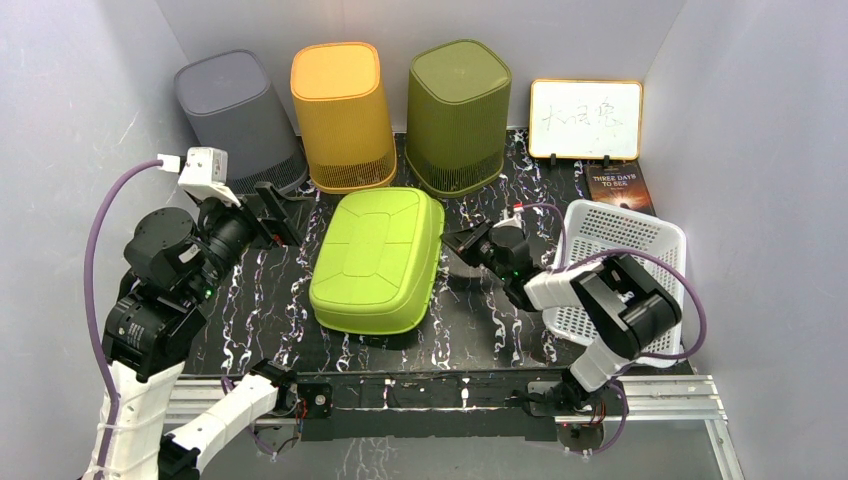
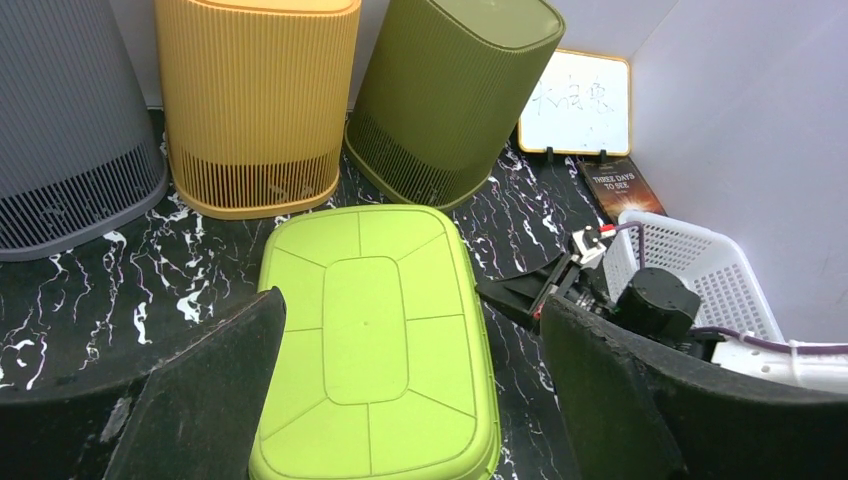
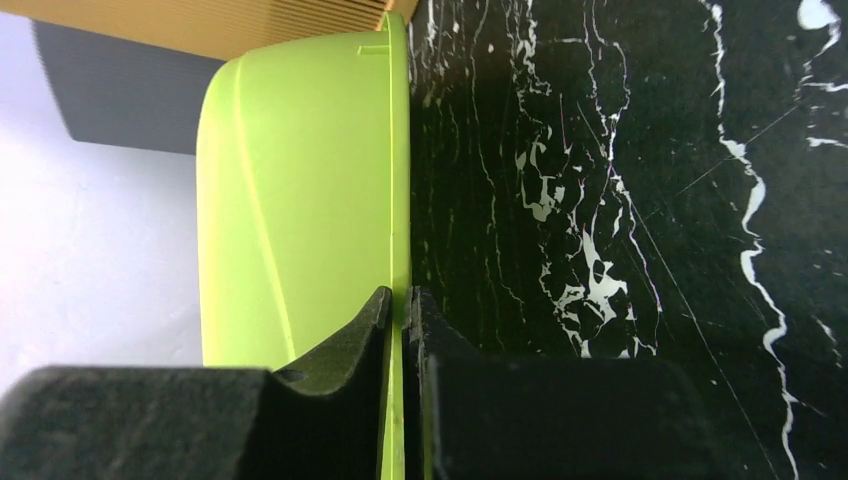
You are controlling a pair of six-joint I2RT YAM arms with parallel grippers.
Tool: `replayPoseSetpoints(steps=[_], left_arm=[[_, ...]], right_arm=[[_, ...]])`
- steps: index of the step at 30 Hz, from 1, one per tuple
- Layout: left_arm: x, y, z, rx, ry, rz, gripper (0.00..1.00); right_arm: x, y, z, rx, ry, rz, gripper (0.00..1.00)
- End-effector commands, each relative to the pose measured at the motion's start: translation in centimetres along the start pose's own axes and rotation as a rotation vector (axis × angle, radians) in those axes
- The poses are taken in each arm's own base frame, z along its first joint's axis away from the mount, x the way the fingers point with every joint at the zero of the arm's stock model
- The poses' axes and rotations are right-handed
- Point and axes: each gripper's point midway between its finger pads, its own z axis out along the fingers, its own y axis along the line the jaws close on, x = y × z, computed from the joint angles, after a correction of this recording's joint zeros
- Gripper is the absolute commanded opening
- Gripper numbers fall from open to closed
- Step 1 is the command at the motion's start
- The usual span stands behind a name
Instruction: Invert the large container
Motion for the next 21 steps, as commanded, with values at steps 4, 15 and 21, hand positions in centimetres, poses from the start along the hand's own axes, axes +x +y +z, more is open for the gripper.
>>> replayPoseSetpoints(steps=[4,15,21], left_arm=[[-0.4,-0.2,-0.1,0.011,-0.024,-0.003,0.98],[0.1,0.2,0.1,-0.005,-0.012,0.008,0.98],[0.0,0.4,-0.2,-0.016,-0.009,0.018,0.99]], right_arm=[[1.9,3.3,2.8,-0.089,0.044,-0.074,0.00],[9.5,5.0,7.9,-0.097,0.168,-0.123,0.00],[13.5,6.1,10.9,-0.119,0.223,-0.119,0.00]])
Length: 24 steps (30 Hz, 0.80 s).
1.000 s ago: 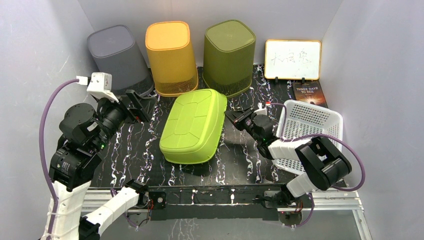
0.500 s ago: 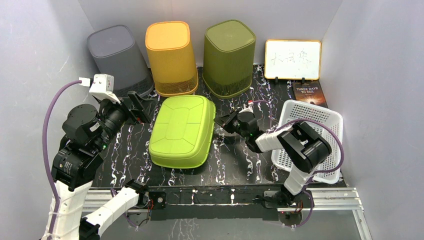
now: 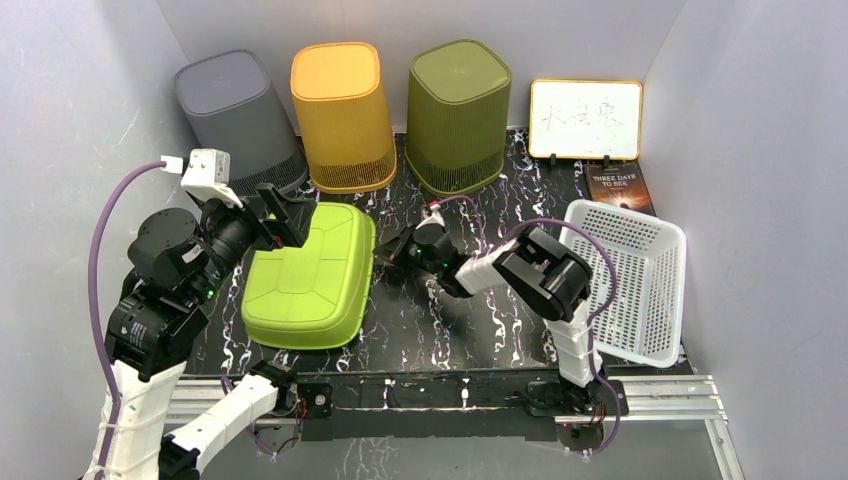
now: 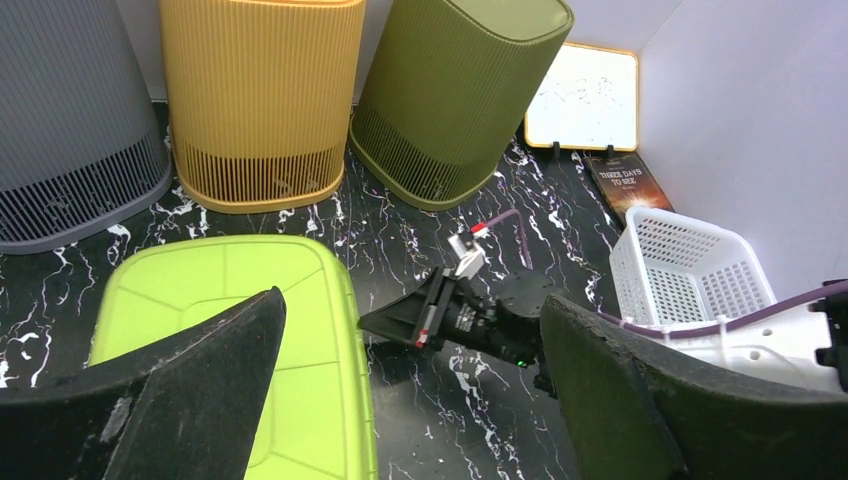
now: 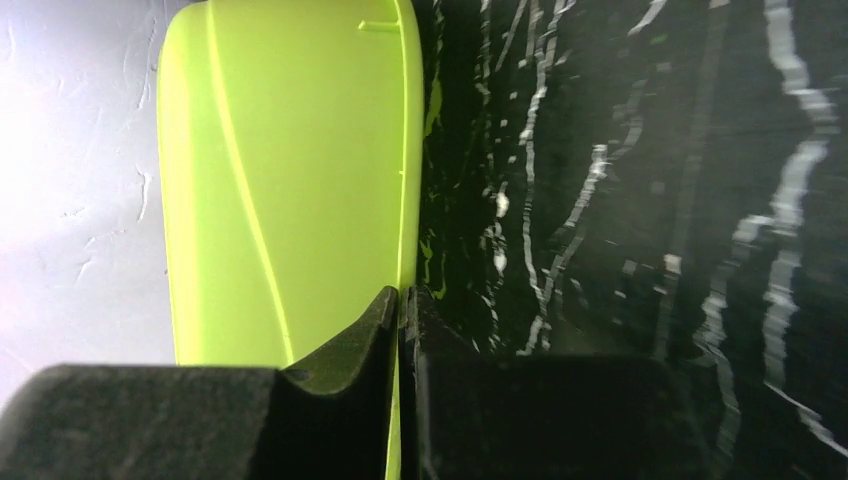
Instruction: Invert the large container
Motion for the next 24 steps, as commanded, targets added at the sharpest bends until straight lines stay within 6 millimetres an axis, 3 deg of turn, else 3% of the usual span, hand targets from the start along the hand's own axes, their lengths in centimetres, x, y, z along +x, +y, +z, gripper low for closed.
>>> replayPoseSetpoints(steps=[1,7,12,17,24], left_arm=[[-0.4,0.2,-0.4,-0.008,-0.015,0.016,0.98],[0.2,0.3,-0.2,-0.012,0.002,0.021,0.98],[0.4,0.3,0.0,-0.011,0.010,0.024,0.98],[1.1,0.5,0.4,-0.014,0.037,0.029,0.98],[2.4,0.4,1.5,-0.003,0.066,0.025,0.98]], right_arm=[[0.1,4.2,2.4,-0.106,-0.020,-0.001,0.00],[1.3,4.6,4.9,-0.089,0.007,-0.021,0.02],[0.5,3.5,3.8,-0.009,-0.023,-0.082,0.25],[-2.6,4.1,-0.3,0.111,-0.091,-0.281,0.53],[-10.0,2.6,-9.8,0.484,-0.241,-0.661,0.70]])
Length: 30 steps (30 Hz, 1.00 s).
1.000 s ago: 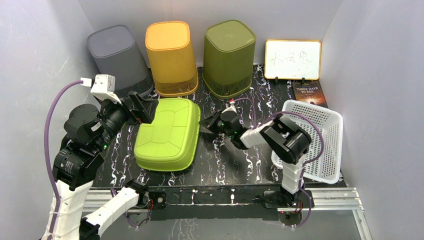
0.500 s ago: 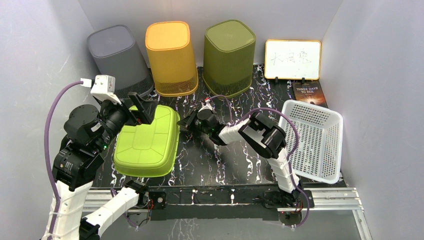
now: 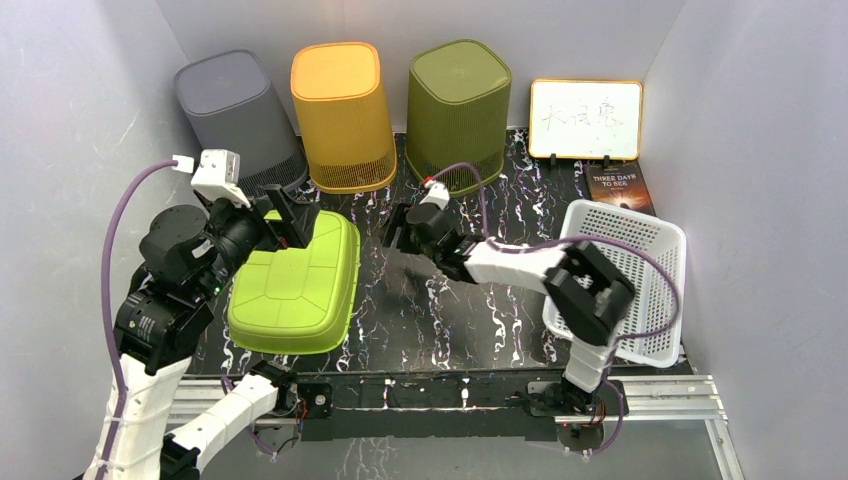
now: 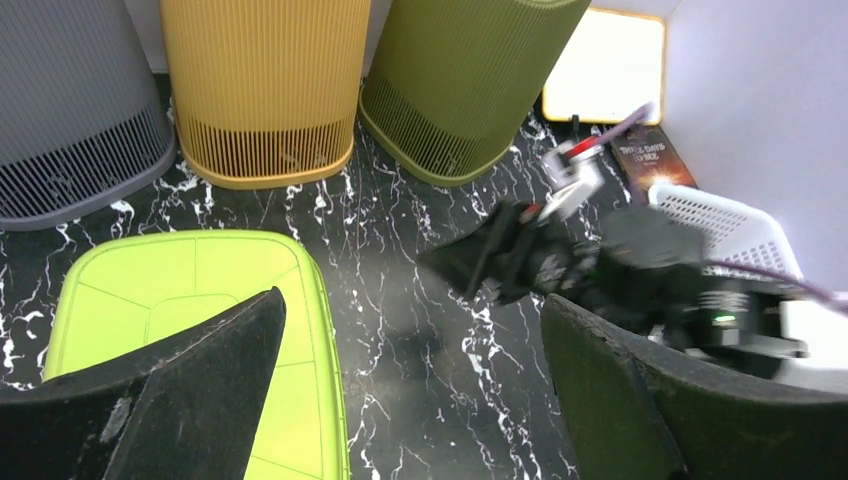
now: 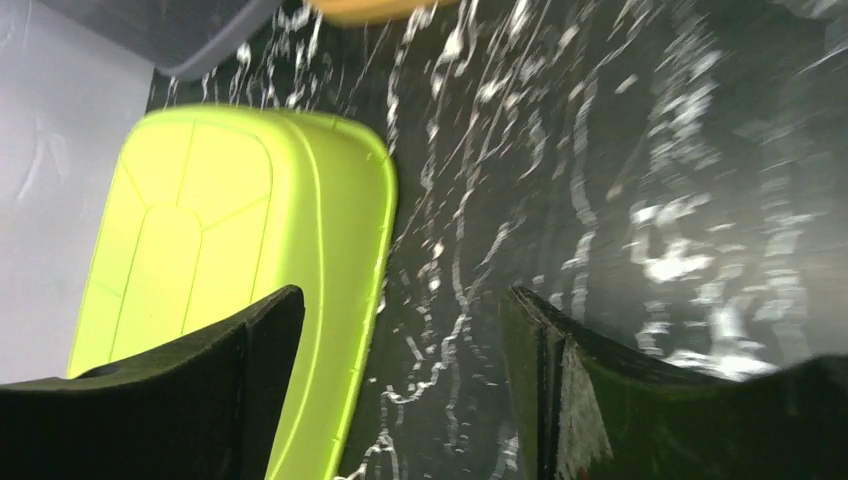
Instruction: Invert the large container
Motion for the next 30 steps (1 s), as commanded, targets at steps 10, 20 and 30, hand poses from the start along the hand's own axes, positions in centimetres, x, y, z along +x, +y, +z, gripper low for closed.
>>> replayPoseSetpoints(steps=[10,20,30], left_arm=[[3.8,-1.2,3.3,0.087,0.089,-0.005,0.98],[5.4,-0.8,4.1,0.082,0.115,0.001,0.98],[6.1,-0.7,3.8,0.079,0.127,-0.009,0.98]], right_arm=[[-8.5,-21.6,-14.2,0.846,0.005,-0.250,0.73],[-12.3,-24.2,-20.4,0.906,-0.200,-0.090,0.72],[-10.8,-25.4,-21.5,0.935,-0.169,-0.100,0.72]])
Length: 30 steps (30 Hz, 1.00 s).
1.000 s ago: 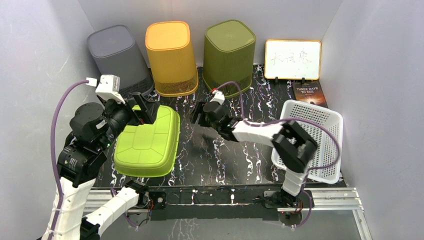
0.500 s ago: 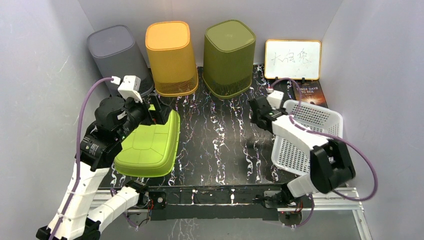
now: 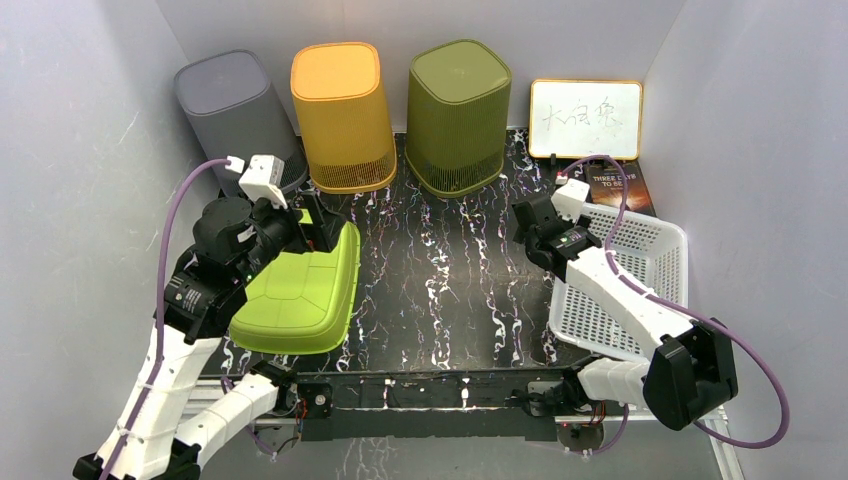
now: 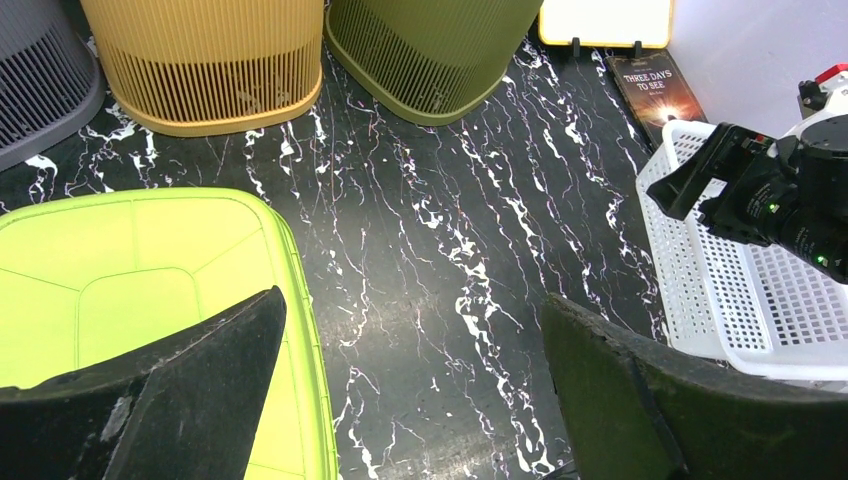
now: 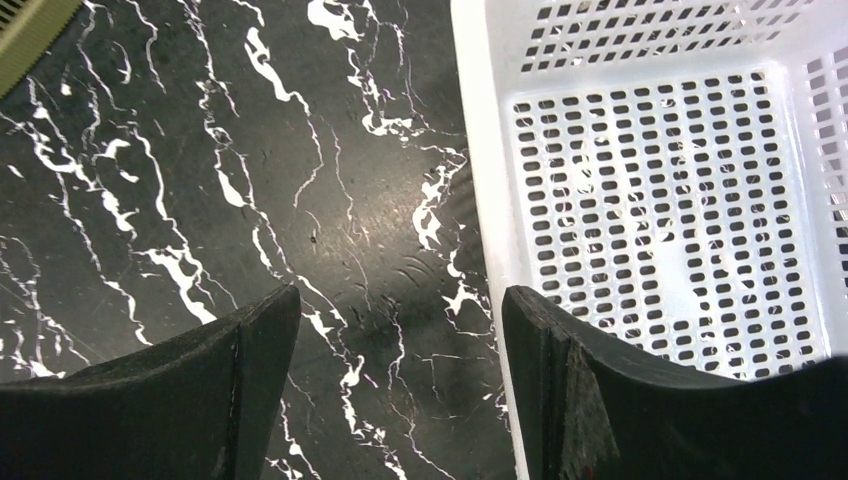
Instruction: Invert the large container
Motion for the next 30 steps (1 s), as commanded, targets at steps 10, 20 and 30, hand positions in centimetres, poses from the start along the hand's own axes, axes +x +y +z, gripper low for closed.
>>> replayPoseSetpoints(steps=[10,20,30], left_arm=[[1.1,0.0,-0.6,0.016,0.003,-0.016,0.98],[1.9,0.5,-1.1,-0.002,0.009,-0.027,0.98],[2.6,0.7,-1.4,-0.009,0.012,-0.036,0.98]], right_arm=[[0.9,-3.5,0.2,0.083,-0.024,0.016,0.70],[3.3,-3.4,1.6,0.063,0.025,0.023,0.64],[4.0,-4.1,2.7,0.089,0.029,0.005,0.43]])
